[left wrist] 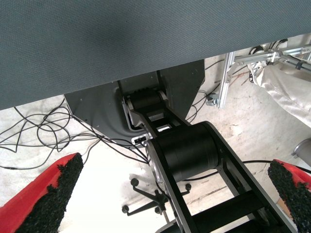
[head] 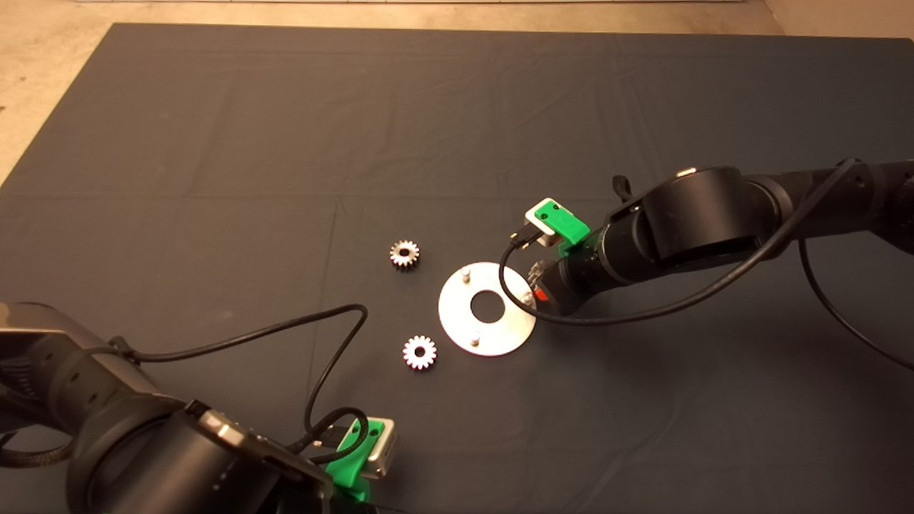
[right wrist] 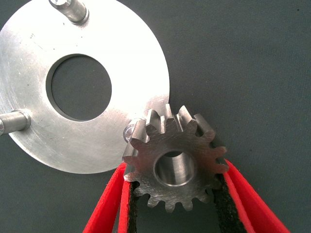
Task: Install three planetary gears onto the carrier pins
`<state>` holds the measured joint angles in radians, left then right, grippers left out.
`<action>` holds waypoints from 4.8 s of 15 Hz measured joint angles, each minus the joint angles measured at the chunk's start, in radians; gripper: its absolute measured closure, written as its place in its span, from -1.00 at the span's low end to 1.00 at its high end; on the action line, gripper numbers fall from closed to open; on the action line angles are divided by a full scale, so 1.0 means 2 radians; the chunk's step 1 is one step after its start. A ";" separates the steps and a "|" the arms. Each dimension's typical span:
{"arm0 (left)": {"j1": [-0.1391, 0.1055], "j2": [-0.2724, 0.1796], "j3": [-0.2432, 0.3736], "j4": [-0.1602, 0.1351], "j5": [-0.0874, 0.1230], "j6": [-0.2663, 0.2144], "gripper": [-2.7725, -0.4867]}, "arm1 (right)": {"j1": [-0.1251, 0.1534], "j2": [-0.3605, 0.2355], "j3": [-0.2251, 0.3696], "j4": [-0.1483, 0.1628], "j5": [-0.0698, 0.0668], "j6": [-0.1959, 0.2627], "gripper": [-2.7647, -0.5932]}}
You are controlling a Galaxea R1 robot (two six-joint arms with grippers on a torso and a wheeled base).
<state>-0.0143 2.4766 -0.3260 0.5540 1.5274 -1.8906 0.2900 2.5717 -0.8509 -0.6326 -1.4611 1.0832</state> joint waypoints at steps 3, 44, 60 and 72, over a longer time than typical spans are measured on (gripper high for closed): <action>0.000 0.000 0.000 0.000 0.000 0.000 -0.99 | -0.003 0.000 0.000 0.000 0.000 0.000 0.72; 0.000 -0.001 0.000 0.000 0.000 0.000 -0.99 | -0.032 0.036 -0.040 0.000 -0.003 -0.001 0.69; 0.000 -0.001 0.000 0.000 0.000 0.000 -0.99 | -0.028 0.036 -0.040 0.003 -0.003 0.000 0.11; 0.000 -0.004 0.000 0.000 0.000 0.001 -0.99 | 0.002 -0.079 0.176 0.174 -0.031 0.076 -0.19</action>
<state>-0.0149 2.4679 -0.3260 0.5536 1.5277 -1.8886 0.2934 2.4144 -0.4979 -0.2854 -1.5234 1.2346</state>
